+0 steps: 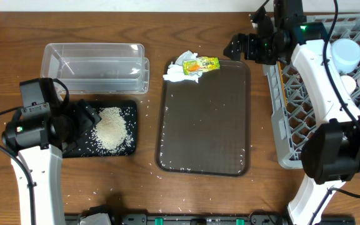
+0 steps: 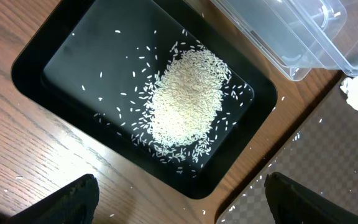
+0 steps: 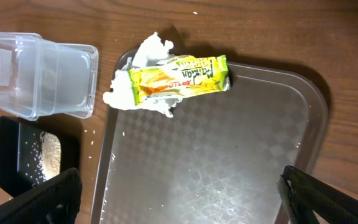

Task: Sort waste into correct bins and load items into the dishwasher rack
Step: 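Release the chopstick and raise the right gripper above the rack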

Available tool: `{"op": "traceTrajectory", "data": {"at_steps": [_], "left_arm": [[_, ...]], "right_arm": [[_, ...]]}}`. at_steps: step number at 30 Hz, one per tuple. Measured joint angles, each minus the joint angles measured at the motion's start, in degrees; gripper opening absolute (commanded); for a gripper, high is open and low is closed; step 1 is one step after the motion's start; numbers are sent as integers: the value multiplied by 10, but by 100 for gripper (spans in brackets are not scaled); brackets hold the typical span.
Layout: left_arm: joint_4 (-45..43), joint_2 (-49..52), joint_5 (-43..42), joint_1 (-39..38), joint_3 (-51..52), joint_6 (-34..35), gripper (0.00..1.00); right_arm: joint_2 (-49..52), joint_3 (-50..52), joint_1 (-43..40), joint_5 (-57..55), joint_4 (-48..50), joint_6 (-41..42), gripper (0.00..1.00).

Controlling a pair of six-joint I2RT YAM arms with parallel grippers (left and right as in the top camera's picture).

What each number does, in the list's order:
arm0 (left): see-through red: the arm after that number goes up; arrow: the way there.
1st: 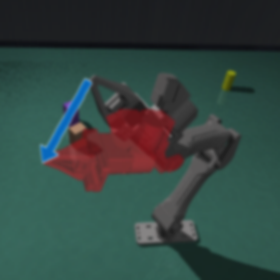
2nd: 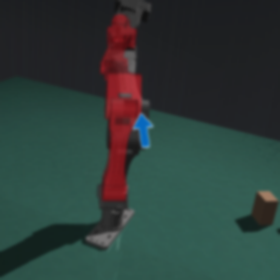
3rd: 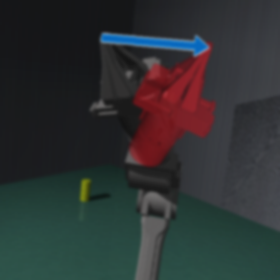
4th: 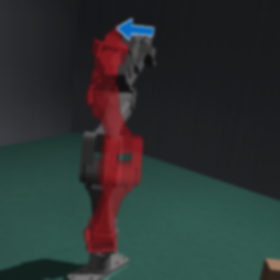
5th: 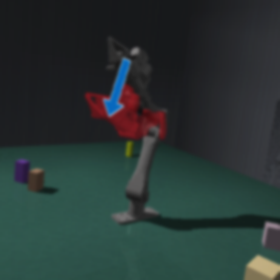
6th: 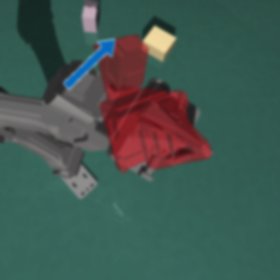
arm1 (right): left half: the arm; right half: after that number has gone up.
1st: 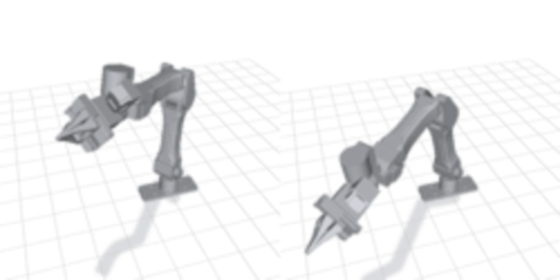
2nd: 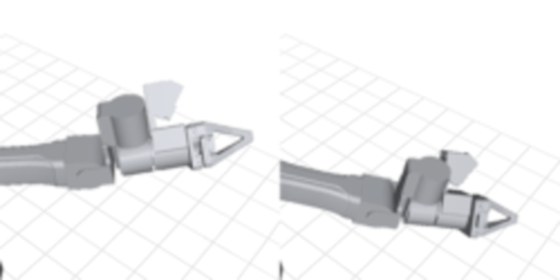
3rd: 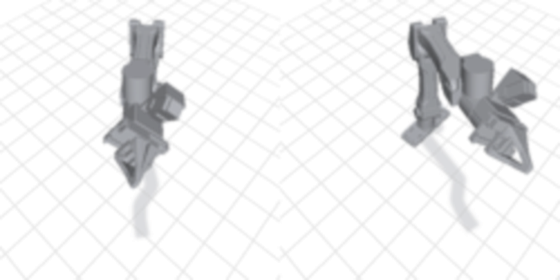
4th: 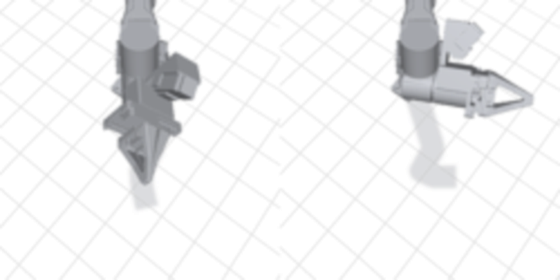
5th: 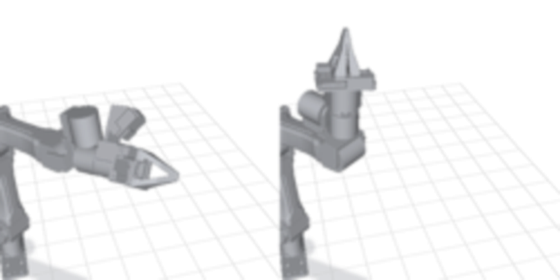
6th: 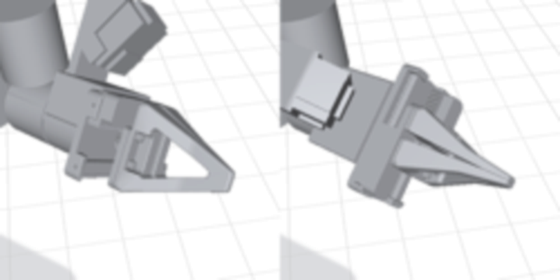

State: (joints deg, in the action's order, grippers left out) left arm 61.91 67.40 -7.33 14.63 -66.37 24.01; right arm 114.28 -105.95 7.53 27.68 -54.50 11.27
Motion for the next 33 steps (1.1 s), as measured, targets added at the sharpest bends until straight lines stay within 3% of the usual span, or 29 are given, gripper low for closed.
{"op": "traceTrajectory", "data": {"at_steps": [18, 33], "left_arm": [[0, 0, 0, 0, 0, 0, 88], [0, 0, 0, 0, 0, 0, 88]], "right_arm": [[-1, 0, -2, -22, 1, 3, 99], [-71, -2, -205, -100, 0, 6, 99]]}}
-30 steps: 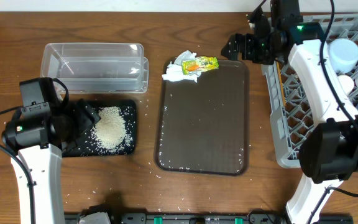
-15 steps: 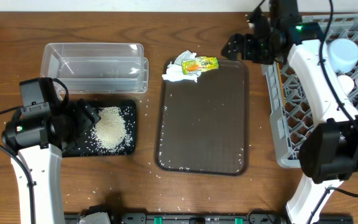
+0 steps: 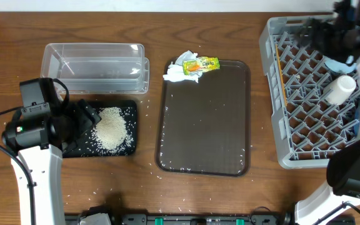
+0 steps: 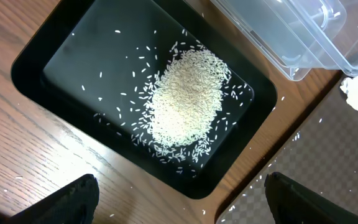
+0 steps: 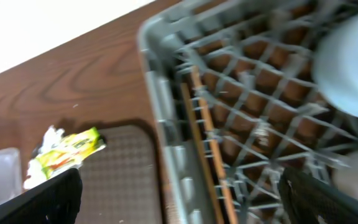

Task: Sort waste into correct bins and load items into the dishwasher rack
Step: 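Release the chopstick and raise the right gripper above the rack, then reach the left gripper to the Pandan wrapper on the brown tray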

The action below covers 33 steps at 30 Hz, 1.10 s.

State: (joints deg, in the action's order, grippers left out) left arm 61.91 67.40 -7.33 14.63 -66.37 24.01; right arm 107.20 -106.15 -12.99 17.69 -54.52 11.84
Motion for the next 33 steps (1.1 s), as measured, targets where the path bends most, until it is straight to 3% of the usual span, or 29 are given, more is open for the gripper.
{"op": "traceTrajectory", "data": {"at_steps": [14, 20, 26, 28, 33], "left_arm": [[-23, 0, -8, 0, 0, 15, 88], [-23, 0, -159, -9, 0, 17, 88], [-40, 7, -287, -124, 0, -33, 88], [-61, 18, -300, -189, 1, -43, 98], [-46, 89, -264, -320, -40, -50, 98]], "right_arm": [[0, 0, -37, -8, -1, 1, 99], [0, 0, -37, -8, -1, 1, 99], [0, 0, -37, -8, -1, 1, 99], [0, 0, -37, -8, -1, 1, 99], [0, 0, -37, -8, -1, 2, 99]]}}
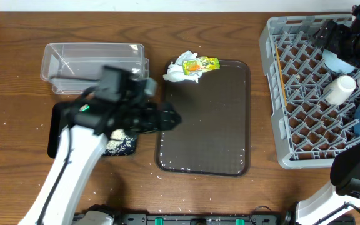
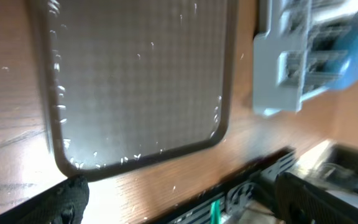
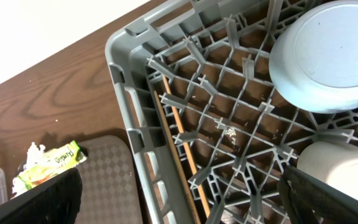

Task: Sort waste into correct bins and load items into the dishwasher rack
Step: 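Reach the left gripper to the Pandan wrapper on the brown tray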

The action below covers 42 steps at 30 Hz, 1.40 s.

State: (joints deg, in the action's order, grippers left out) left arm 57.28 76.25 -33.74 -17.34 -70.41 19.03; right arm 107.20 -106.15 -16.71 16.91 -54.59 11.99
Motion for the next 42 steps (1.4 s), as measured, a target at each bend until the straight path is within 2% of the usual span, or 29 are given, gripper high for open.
{"op": "traceTrajectory", "data": {"at_steps": [3, 6, 10, 16, 22, 28, 31, 34, 38, 41, 42], "left_arm": [[61, 68, 66, -40, -88, -10, 98], [83, 135, 116, -59, -189, -43, 98], [34, 212, 171, -78, -273, -87, 98], [-93, 305, 259, -106, -279, -130, 98], [-236, 392, 325, -127, -280, -228, 98], [-296, 473, 344, -140, -280, -343, 98], [-311, 493, 347, -143, -279, -379, 100], [-322, 511, 353, -147, -279, -433, 96], [-344, 530, 361, -153, -279, -484, 74], [-353, 541, 369, -155, -279, -502, 68], [-355, 545, 370, -155, -279, -506, 61]], "right_arm": [[0, 0, 0, 0, 0, 0, 99], [0, 0, 0, 0, 0, 0, 99], [0, 0, 0, 0, 0, 0, 99], [0, 0, 0, 0, 0, 0, 99], [0, 0, 0, -1, 0, 0, 99], [0, 0, 0, -1, 0, 0, 99], [0, 0, 0, 0, 0, 0, 99], [0, 0, 0, 0, 0, 0, 99], [0, 0, 0, -1, 0, 0, 99], [0, 0, 0, -1, 0, 0, 99], [0, 0, 0, -1, 0, 0, 99]]}}
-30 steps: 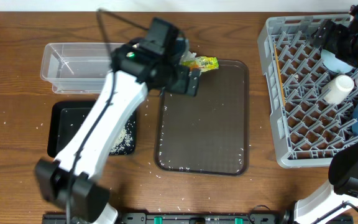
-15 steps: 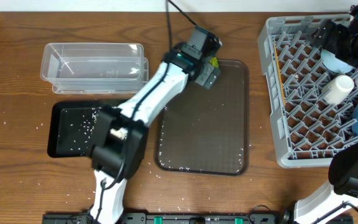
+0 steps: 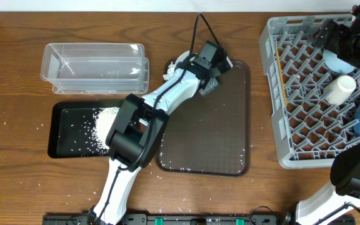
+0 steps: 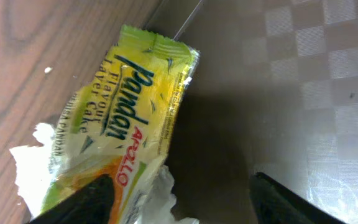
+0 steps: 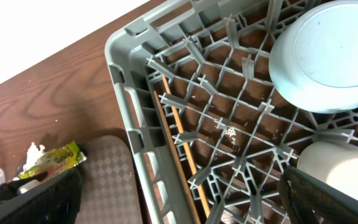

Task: Sort waste into correct bins and load items into the dishwasher rack
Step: 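Reach the left gripper to the Pandan wrapper on the brown tray, then grasp the yellow-green Pandan wrapper with the left gripper and lift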

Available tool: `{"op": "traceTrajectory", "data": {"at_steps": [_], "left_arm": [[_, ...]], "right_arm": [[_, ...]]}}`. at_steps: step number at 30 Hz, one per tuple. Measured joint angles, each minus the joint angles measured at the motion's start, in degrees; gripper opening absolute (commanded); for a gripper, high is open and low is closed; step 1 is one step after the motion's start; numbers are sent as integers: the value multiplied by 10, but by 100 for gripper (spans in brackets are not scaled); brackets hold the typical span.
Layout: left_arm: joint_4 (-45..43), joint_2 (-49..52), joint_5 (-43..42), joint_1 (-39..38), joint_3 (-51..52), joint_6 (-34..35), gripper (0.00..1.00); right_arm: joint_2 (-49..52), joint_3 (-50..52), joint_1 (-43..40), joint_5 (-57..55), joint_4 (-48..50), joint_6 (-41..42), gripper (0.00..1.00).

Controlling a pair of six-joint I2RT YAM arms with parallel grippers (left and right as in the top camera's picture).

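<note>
A yellow-green snack wrapper (image 4: pixel 126 118) lies on crumpled white tissue (image 4: pixel 27 165) at the far left corner of the brown tray (image 3: pixel 205 125). My left gripper (image 4: pixel 179 208) hangs open just above them, one finger over the wrapper's orange end and the other over bare tray. In the overhead view that gripper (image 3: pixel 209 64) covers the wrapper, and only the tissue (image 3: pixel 173 66) shows. My right gripper (image 5: pixel 179 205) stands open over the grey dishwasher rack (image 3: pixel 279 94), holding nothing.
The rack holds a light blue bowl (image 5: pixel 328 56), a white cup (image 3: pixel 337 89) and a thin wooden stick (image 5: pixel 180 146). A clear plastic bin (image 3: pixel 95 65) stands at the back left. In front of it is a black tray (image 3: pixel 64 134) with spilled rice (image 3: pixel 105 122).
My left gripper was over the tray's near left part and now reaches to its far edge, right above the wrapper and tissue. The right arm has not moved.
At first my left gripper hung over the black rice tray and my right one near the wrapper at the tray's far end. The right then stood over the rack and stayed. The left was later over the brown tray and is now at the wrapper.
</note>
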State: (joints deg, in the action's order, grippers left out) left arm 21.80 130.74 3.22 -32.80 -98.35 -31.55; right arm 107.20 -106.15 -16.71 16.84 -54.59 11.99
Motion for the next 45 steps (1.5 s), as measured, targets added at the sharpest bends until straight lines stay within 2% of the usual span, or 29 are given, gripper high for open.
{"op": "traceTrajectory", "data": {"at_steps": [5, 9, 12, 22, 28, 29, 30, 31, 32, 37, 45], "left_arm": [[-6, 10, 2, 0, 0, -9, 25], [-6, 13, 3, 0, 0, -2, 6], [-1, 13, 3, -1, 0, 10, 6], [66, -19, 6, -48, 1, 130, 6], [73, -142, 6, -80, 1, 196, 6], [69, -156, 6, -79, 1, 200, 21], [62, -178, 6, -77, 1, 204, 57], [50, -199, 6, -73, 1, 208, 73], [40, -212, 6, -68, 0, 212, 78], [-14, -222, 6, -30, -3, 219, 80], [-85, -131, 6, 14, -3, 167, 81]], "right_arm": [[0, 0, 0, 0, 0, 0, 99], [0, 0, 0, 0, 0, 0, 99], [0, 0, 0, 0, 0, 0, 99], [0, 0, 0, 0, 0, 0, 99], [0, 0, 0, 0, 0, 0, 99], [0, 0, 0, 0, 0, 0, 99], [0, 0, 0, 0, 0, 0, 99], [0, 0, 0, 0, 0, 0, 99], [0, 0, 0, 0, 0, 0, 99], [0, 0, 0, 0, 0, 0, 99], [0, 0, 0, 0, 0, 0, 99]]}}
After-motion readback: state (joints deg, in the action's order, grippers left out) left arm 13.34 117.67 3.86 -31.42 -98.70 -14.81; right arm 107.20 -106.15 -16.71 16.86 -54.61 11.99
